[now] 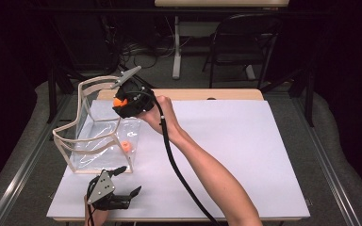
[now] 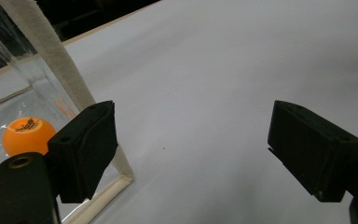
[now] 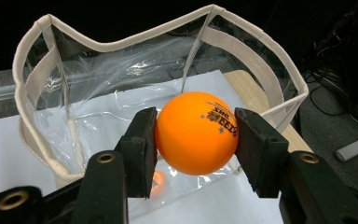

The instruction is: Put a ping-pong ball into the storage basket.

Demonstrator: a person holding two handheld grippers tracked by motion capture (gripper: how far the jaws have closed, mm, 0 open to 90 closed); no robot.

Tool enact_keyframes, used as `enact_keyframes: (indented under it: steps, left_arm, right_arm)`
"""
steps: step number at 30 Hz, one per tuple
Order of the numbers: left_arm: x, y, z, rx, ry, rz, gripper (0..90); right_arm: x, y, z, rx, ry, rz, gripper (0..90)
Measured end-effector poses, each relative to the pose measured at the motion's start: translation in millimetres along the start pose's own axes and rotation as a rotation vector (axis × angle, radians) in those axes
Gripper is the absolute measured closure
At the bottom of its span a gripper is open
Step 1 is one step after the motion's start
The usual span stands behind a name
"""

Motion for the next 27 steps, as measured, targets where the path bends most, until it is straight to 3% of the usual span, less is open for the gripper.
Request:
enact_keyframes:
  steps: [27]
  left_arm:
    - [-0.7,0.7,-0.2,0.002,-0.004,-0.002,15.7]
  right_arm:
    - [13.2,-16.8,6.7,-0.003,0.023,0.018,51.1]
Point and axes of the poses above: each handheld gripper's, and its own axes: y roughly backward along the jaws, z roughly out of its top, x roughly to its left, the point moved 1 cm from there along -y, roughly forward along the jaws, and after that the axes turned 2 degrees about y, right-handed, at the moved point
